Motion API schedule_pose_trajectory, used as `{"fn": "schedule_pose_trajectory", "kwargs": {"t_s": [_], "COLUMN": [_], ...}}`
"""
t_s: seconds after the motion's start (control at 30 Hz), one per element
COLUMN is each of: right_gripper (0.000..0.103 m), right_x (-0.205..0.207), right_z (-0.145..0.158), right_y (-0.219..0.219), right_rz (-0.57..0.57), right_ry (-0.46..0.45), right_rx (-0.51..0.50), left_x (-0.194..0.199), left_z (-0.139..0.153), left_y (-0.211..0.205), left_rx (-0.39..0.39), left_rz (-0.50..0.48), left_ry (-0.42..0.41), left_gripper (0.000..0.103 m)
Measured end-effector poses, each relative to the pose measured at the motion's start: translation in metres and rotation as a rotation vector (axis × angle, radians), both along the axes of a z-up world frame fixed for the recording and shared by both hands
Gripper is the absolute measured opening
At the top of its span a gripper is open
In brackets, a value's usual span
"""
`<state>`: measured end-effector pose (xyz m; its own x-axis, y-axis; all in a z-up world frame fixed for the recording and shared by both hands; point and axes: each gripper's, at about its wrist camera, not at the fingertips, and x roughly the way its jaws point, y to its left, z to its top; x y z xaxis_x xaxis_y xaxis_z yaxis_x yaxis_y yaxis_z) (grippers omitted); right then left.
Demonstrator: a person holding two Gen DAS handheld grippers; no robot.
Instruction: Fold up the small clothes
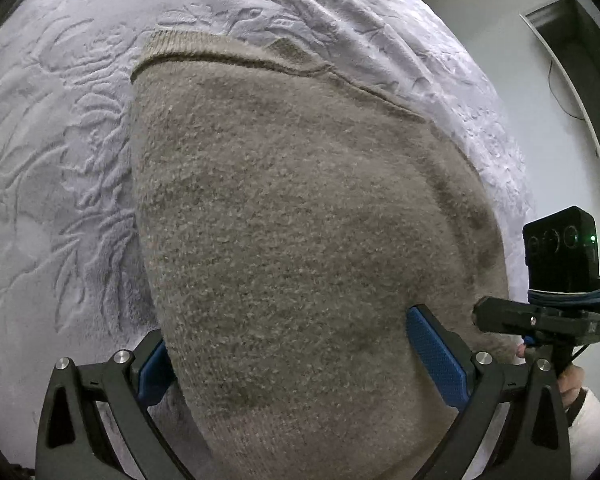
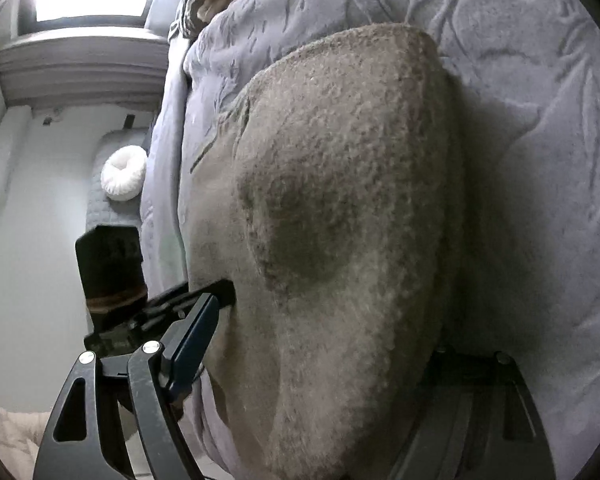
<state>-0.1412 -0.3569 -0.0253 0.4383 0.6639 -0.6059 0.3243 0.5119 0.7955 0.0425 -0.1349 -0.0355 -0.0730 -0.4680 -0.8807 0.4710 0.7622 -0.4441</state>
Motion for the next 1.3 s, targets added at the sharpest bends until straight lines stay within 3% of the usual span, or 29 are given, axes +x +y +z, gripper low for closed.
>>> {"fn": "schedule_pose_trajectory", "kwargs": {"t_s": [0.03,0.07,0.1,0.2,0.27,0.33,0.63,0.83,1.0,1.1,1.23,1.3], "right_gripper": [0.078,0.056,0.044,0.033,0.032,0.032,0.032,0.032,0.032,0.032,0.037,0.043], "right_x": [0.001,0.002,0.002,-0.001,-0.003,-0.004,-0.004,-0.014,-0.022,-0.022,-0.015,-0.011], "right_z": [-0.001,-0.001,-0.002,-0.001,0.007,0.016,0.06,0.061,0.04,0.017,0.008,0.018], "right_y": [0.001,0.001,0.003,0.001,0.003,0.007,0.053,0.108,0.166,0.195,0.209,0.206], "right_rz": [-0.021,-0.037,-0.05,-0.076,-0.088,-0.085,-0.07,-0.034,0.017,0.039,0.077,0.09], "right_ry": [0.006,0.017,0.046,0.036,-0.001,-0.022,-0.082,-0.063,-0.007,0.06,0.119,0.128], "right_rx": [0.007,0.005,-0.013,0.02,0.077,0.101,0.192,0.235,0.265,0.264,0.142,0.059], "left_x": [0.0,0.0,0.0,-0.002,0.0,0.001,-0.009,-0.026,-0.051,-0.066,-0.079,-0.079], "left_z": [0.003,0.004,0.006,0.016,0.023,0.031,0.086,0.103,0.092,0.069,0.047,0.051], "left_y": [0.001,0.003,0.004,0.01,0.016,0.021,0.063,0.12,0.172,0.203,0.226,0.232], "left_rx": [0.002,0.003,0.002,-0.021,-0.038,-0.062,-0.122,-0.093,-0.023,0.031,0.116,0.102], "left_rz": [0.002,0.006,0.014,0.031,0.028,0.019,0.0,-0.008,0.011,0.055,0.083,0.096], "left_ry": [-0.008,-0.015,-0.024,-0.045,-0.046,-0.041,-0.054,-0.033,0.007,0.064,0.065,0.054], "left_gripper": [0.103,0.1,0.097,0.074,0.056,0.051,0.05,0.05,0.05,0.05,0.051,0.052]}}
